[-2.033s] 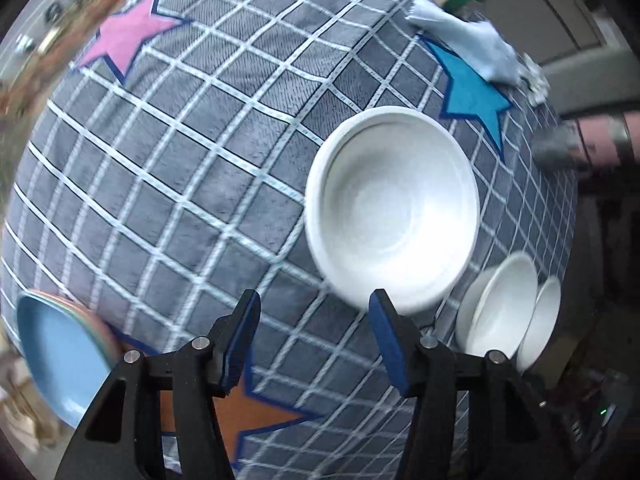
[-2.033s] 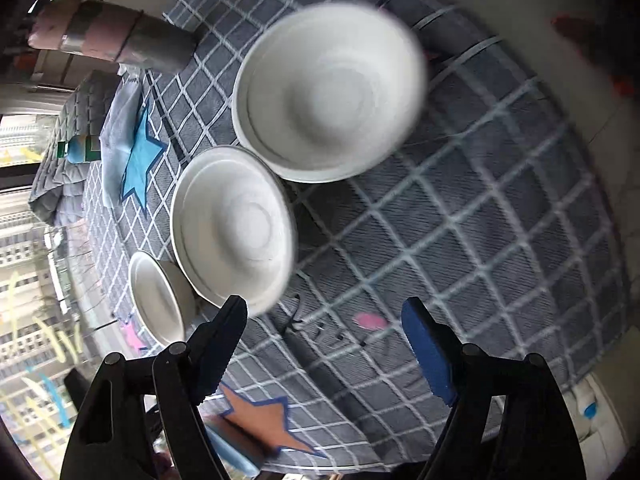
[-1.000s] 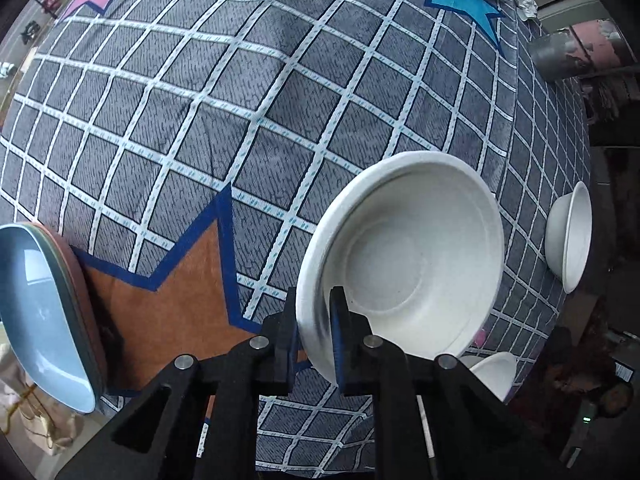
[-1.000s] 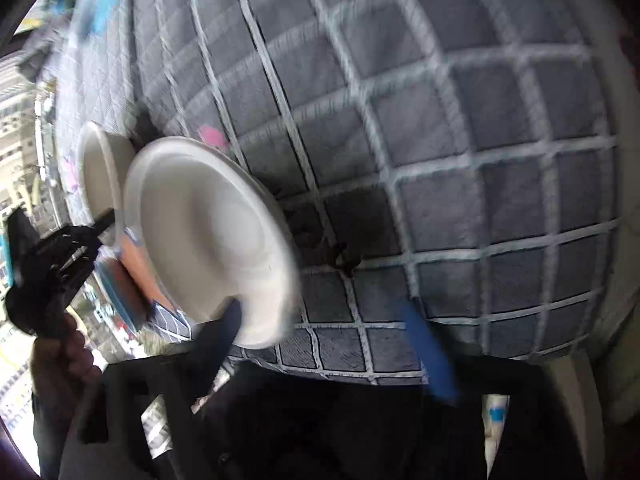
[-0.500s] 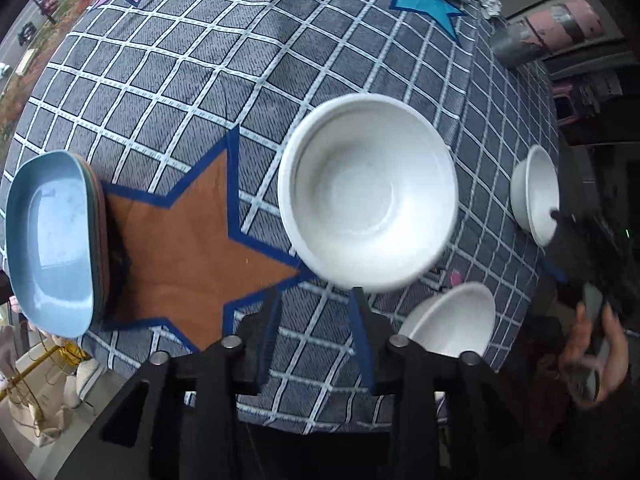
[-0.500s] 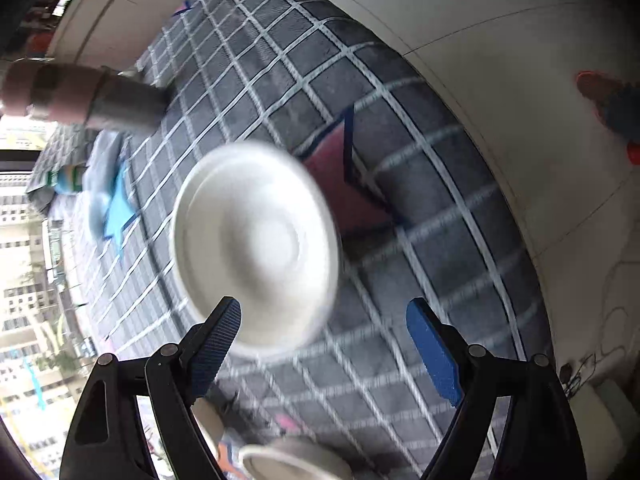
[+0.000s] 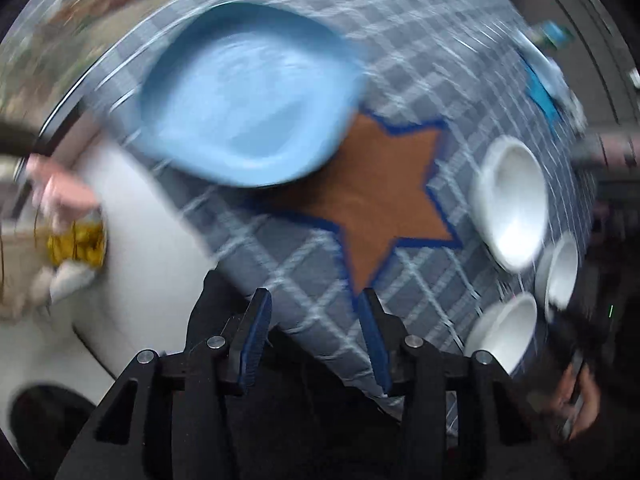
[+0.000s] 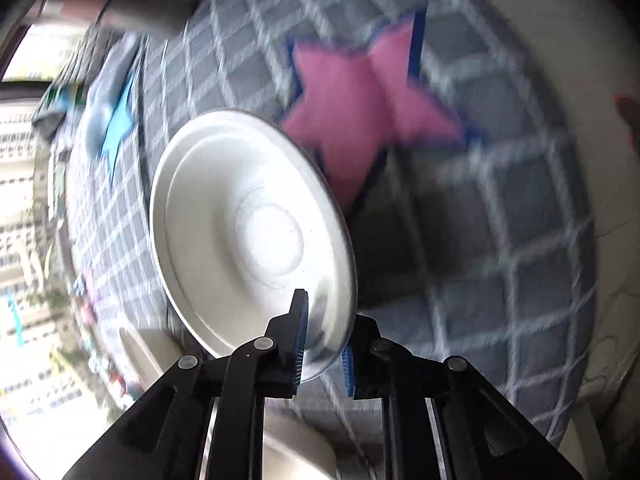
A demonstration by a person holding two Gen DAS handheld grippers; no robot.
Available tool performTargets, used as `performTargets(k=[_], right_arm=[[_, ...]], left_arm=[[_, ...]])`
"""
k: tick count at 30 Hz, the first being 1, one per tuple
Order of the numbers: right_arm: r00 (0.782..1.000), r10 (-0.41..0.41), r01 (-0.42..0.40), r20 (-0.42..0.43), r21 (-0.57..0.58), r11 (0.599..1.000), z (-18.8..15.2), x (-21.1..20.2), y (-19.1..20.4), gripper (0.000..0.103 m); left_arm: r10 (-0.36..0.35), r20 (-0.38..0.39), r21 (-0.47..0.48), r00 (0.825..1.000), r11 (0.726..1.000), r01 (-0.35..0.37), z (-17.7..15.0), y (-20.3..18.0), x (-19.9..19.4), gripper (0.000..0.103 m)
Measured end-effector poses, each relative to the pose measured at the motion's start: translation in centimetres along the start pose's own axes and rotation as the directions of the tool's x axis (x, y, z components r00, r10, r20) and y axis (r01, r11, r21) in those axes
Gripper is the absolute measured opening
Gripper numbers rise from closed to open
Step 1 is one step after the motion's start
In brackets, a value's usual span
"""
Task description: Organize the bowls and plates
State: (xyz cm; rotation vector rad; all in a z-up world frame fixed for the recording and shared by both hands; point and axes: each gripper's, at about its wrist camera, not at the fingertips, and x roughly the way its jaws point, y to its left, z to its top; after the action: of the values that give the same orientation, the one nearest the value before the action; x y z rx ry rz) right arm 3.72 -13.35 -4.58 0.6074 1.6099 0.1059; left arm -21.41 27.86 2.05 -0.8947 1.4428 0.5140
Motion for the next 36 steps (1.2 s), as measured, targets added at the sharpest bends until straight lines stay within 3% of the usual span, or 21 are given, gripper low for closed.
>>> performTargets(k=[4,5,6,8,11,13,18,20,23,25,26,28,30,33,36], right_arm=[[0.996,-0.009,0.004,-0.092,-0.055,0.998,-2.5,1.1,-0.1,0.023],[0.994,0.003,-0.008,-0.108,-0.049,0.999,-3.0,1.2,-0.4,0.044],[0.993,0.021,-0.025,-0.114,-0.037,0.999,-3.1,1.2,-0.5,0.072],[0.996,0.023,-0.024,-0.088,-0.007,1.0,-3.2,0.3,-0.7,0.089],[0.997,0.063,-0.064,-0.042,-0.019,0.998,-3.6,-2.0,-0.8,0.089],[0.999,0.04,-0.04,-0.009,-0.024,0.999,-4.2,-3.5,-1.1,0.089],[0.998,0.052,-0.051,-0.027,0.03,0.998,-6.5,-4.0,-2.2,0.089],[0.995,0.09,-0.085,-0.054,0.082,0.993,-7.8,-3.1,-2.7,0.089],[0.997,0.07,-0.065,-0.042,0.104,0.992,-8.2,-0.9,-1.8,0.089],[0.985,0.122,-0.112,-0.119,0.087,0.99,-9.0,0.9,-1.1,0.089],[0.964,0.175,-0.16,-0.201,0.088,0.983,-9.7,2.1,-0.6,0.089],[0.961,0.162,-0.155,-0.223,0.045,0.987,-10.8,2.2,0.3,0.088],[0.975,0.122,-0.124,-0.186,0.003,0.992,-11.2,1.5,1.0,0.089],[0.991,0.104,-0.1,-0.086,0.045,0.994,-11.0,-0.4,0.2,0.089],[0.991,0.1,-0.108,0.087,0.092,0.99,-9.9,-2.5,-0.4,0.089]], left_arm=[[-0.004,0.018,-0.121,1.0,0.993,0.006,1.1,3.2,0.4,0.049],[-0.003,0.026,-0.117,1.0,0.993,0.006,1.5,3.2,0.3,0.049],[-0.001,0.031,-0.103,1.0,0.995,0.004,2.0,2.8,0.2,0.049],[-0.018,0.037,-0.052,0.999,0.998,0.02,2.5,1.5,-0.3,0.049],[-0.053,0.02,0.082,0.998,0.995,0.051,2.7,-1.8,-0.7,0.051],[-0.073,-0.006,0.19,0.997,0.979,0.073,2.3,-4.7,-0.5,0.054],[-0.055,-0.075,0.474,0.996,0.877,0.085,0.7,-11.4,0.2,0.059],[-0.056,-0.085,0.519,0.995,0.85,0.092,0.9,-12.7,0.1,0.06],[-0.029,-0.107,0.563,0.994,0.822,0.085,1.2,-13.6,0.6,0.062],[-0.008,-0.123,0.59,0.992,0.803,0.08,1.3,-14.2,0.9,0.062],[-0.005,-0.129,0.603,0.992,0.793,0.082,1.4,-14.4,1.0,0.062],[-0.005,-0.133,0.623,0.991,0.777,0.088,1.5,-14.7,0.9,0.063],[0.002,-0.134,0.638,0.991,0.765,0.085,1.8,-14.8,0.9,0.064],[0.015,-0.142,0.659,0.99,0.747,0.083,2.0,-15.2,1.1,0.065],[0.025,-0.142,0.696,0.99,0.713,0.082,2.1,-16.0,1.0,0.065]])
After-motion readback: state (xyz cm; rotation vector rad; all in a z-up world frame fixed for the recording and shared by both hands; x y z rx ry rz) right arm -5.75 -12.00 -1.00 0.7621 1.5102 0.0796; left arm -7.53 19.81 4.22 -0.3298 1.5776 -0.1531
